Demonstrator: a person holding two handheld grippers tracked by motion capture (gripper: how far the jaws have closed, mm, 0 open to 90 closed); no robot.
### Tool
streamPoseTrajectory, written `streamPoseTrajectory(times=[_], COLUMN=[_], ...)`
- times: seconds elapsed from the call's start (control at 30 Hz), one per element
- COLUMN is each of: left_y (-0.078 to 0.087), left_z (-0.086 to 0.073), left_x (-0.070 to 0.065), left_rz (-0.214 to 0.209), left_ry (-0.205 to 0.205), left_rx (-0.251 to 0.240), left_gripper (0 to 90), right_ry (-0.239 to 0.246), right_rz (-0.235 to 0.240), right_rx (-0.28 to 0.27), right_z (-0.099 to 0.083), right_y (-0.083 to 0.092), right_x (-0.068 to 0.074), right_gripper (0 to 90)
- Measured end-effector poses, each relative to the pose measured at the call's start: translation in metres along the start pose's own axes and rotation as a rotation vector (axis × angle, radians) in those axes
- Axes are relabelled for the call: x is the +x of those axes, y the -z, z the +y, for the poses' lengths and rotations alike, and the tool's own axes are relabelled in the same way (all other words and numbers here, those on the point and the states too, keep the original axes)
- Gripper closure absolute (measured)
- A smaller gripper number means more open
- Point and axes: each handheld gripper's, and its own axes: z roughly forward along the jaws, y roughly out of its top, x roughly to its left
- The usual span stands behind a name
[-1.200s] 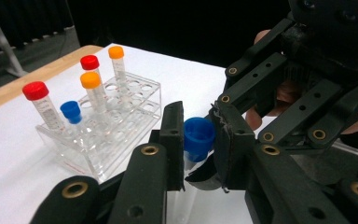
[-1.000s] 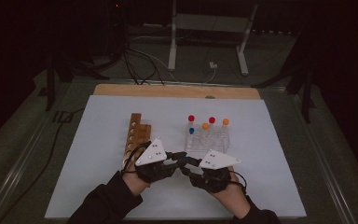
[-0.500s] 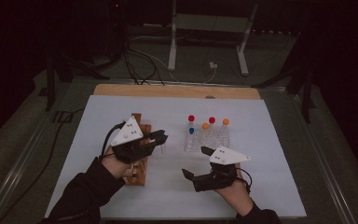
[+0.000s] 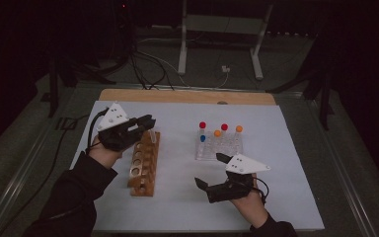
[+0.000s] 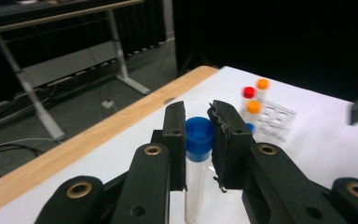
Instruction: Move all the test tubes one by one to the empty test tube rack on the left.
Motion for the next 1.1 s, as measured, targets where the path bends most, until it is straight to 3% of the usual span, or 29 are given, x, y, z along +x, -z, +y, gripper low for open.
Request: streamPoseTrajectory(times=[0.13, 0.3, 0.33, 0.6, 0.73, 0.93, 1.1], left_y=[-0.003, -0.008, -0.011, -0.025, -0.035, -0.051, -0.056], left_z=[0.002, -0.001, -0.006, -0.033, -0.049, -0.075, -0.084], left_x=[0.018, 0.032, 0.040, 0.060, 0.064, 0.062, 0.059], left_rz=[0.050, 0.100, 0.136, 0.173, 0.174, 0.177, 0.176], left_ry=[0.015, 0.019, 0.033, 0.111, 0.147, 0.161, 0.157], left_rx=[0.001, 0.015, 0.018, 0.020, 0.031, 0.072, 0.079], left_gripper=[77.9, 77.8, 77.8, 77.8, 77.8, 77.8, 77.7], right_ry=[-0.002, -0.003, -0.003, -0.010, -0.014, -0.012, -0.022], right_rz=[0.001, -0.001, -0.001, -0.001, 0.000, 0.005, 0.009], right_rx=[-0.003, -0.002, -0.002, -0.002, 0.000, 0.003, 0.000], right_z=[0.000, 0.000, -0.001, -0.002, -0.003, -0.003, -0.004], right_y=[0.001, 0.001, 0.001, 0.001, 0.001, 0.001, 0.001], right_x=[-0.001, -0.001, -0.002, -0.004, -0.004, -0.004, -0.005], right_gripper=[0.0, 0.0, 0.0, 0.0, 0.0, 0.0, 0.0])
